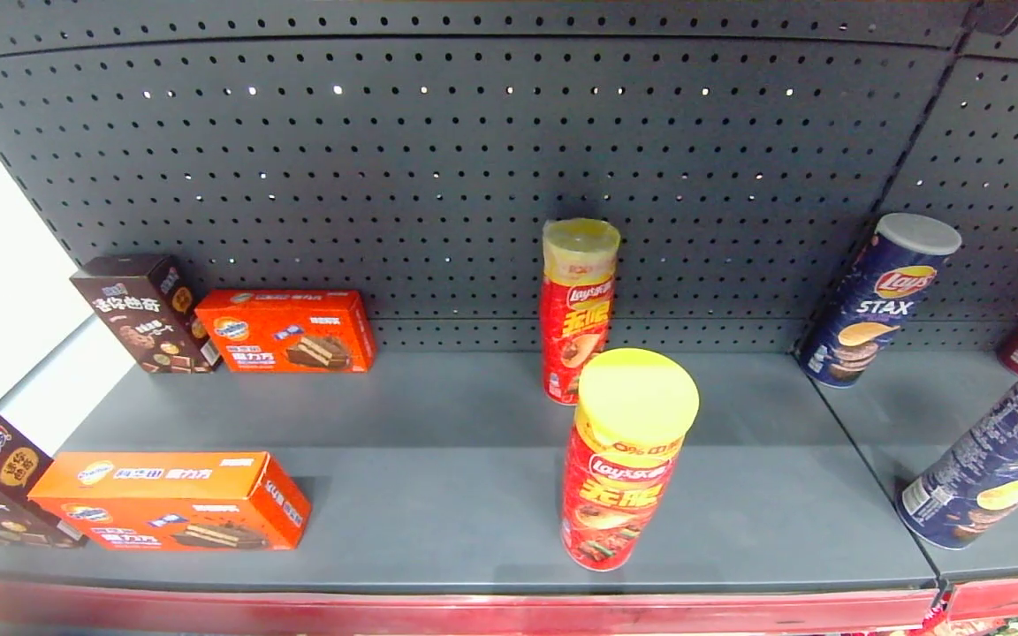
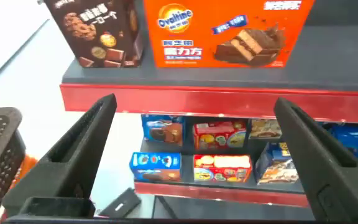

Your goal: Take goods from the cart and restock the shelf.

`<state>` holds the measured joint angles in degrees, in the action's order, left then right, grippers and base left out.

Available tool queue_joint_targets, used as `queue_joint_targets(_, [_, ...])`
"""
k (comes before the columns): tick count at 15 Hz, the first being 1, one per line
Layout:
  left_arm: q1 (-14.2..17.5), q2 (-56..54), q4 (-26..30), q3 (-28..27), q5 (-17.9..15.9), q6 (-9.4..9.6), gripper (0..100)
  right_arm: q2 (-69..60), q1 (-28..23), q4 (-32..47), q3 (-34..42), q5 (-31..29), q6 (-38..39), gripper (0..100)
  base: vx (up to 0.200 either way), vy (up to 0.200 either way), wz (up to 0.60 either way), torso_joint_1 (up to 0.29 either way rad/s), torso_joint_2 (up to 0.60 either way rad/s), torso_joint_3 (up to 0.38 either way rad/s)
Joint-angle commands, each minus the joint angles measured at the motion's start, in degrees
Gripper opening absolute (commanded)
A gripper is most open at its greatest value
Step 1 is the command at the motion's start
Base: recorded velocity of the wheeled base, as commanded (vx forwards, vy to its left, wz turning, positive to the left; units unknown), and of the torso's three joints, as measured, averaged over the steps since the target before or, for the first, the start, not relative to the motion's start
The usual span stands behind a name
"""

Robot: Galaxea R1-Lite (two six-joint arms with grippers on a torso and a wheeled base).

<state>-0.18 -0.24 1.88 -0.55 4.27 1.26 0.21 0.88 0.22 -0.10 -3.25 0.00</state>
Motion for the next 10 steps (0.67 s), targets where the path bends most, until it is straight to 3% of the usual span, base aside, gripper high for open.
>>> queue_joint_targets(1, [0.0, 0.2, -1.0, 0.1, -6.6, -0.20, 100, 0.1, 0.0, 0.0, 0.0, 0.0, 0.0, 100, 0.000, 0.000, 0.00, 0.000, 0.00, 0.000])
queue_joint_targets(7, [-0.1, 0.2, -1.0, 0.1, -6.6, 0.06, 100, 2.3, -0.4, 0.0, -0.3, 1.4, -0.4, 100, 0.000, 0.000, 0.00, 0.000, 0.00, 0.000])
queue_joint_targets(8, [-0.1, 0.2, -0.8, 0.1, -6.6, 0.06, 100, 11.6, -0.9, -2.4, -10.1, 1.6, -2.3, 100, 0.000, 0.000, 0.00, 0.000, 0.00, 0.000])
queue_joint_targets(10, [-0.1, 0.2, -1.0, 0.1, -6.6, -0.03, 100, 19.9, 0.9, -2.8, -13.6, 5.5, -2.7, 100, 0.000, 0.000, 0.00, 0.000, 0.00, 0.000])
